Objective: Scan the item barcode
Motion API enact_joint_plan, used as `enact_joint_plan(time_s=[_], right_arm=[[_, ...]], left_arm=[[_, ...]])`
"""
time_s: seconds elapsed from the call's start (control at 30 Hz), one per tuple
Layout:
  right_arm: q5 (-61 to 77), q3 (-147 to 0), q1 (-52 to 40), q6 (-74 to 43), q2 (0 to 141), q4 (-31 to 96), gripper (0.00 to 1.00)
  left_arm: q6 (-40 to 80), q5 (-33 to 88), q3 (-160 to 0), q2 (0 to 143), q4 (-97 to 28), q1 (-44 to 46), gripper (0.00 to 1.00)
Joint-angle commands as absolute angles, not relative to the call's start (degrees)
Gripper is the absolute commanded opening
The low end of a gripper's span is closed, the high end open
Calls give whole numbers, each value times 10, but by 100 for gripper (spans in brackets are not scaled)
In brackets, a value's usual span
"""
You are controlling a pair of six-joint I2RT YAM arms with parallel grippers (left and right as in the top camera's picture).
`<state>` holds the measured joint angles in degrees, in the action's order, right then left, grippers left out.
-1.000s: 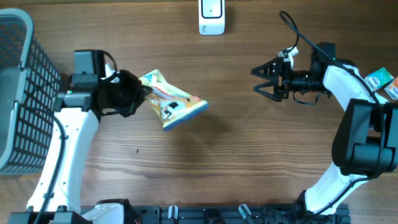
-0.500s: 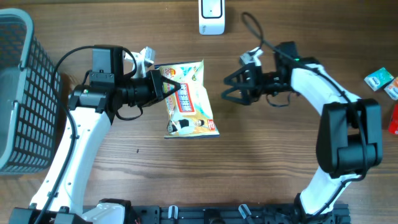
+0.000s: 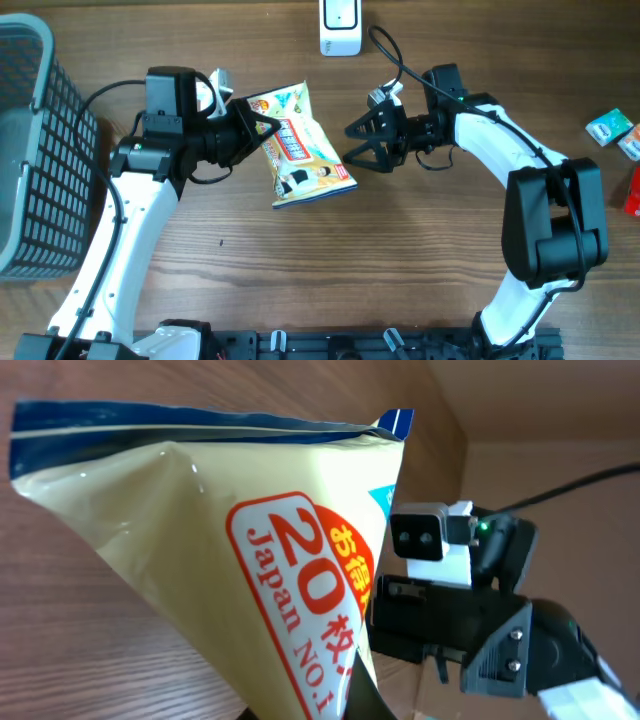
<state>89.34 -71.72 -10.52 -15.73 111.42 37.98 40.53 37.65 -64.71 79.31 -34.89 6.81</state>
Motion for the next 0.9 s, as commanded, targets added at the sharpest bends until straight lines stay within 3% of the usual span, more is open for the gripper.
enact_joint_plan(time_s=[0.0,0.23,0.3,0.37,0.47,0.87], right_arm=[[929,-720,-112,-186,1102,368,96],[929,-720,-157,-292,1102,262,88],[929,-720,-162,-314,1102,237,81],[929,-720,-162,-335,1102,217,66],[929,-720,-162,-339,1102,215,60],[929,-720,-162,-347,1102,215,57]], left_arm=[[455,387,-648,809,-349,74,4],[455,387,-648,858,-336,103,4],[455,387,-648,861,-334,102,4],[455,387,-648,862,-329,101,4],[454,375,-648,862,-318,97,4],[455,374,-648,862,-282,95,4]])
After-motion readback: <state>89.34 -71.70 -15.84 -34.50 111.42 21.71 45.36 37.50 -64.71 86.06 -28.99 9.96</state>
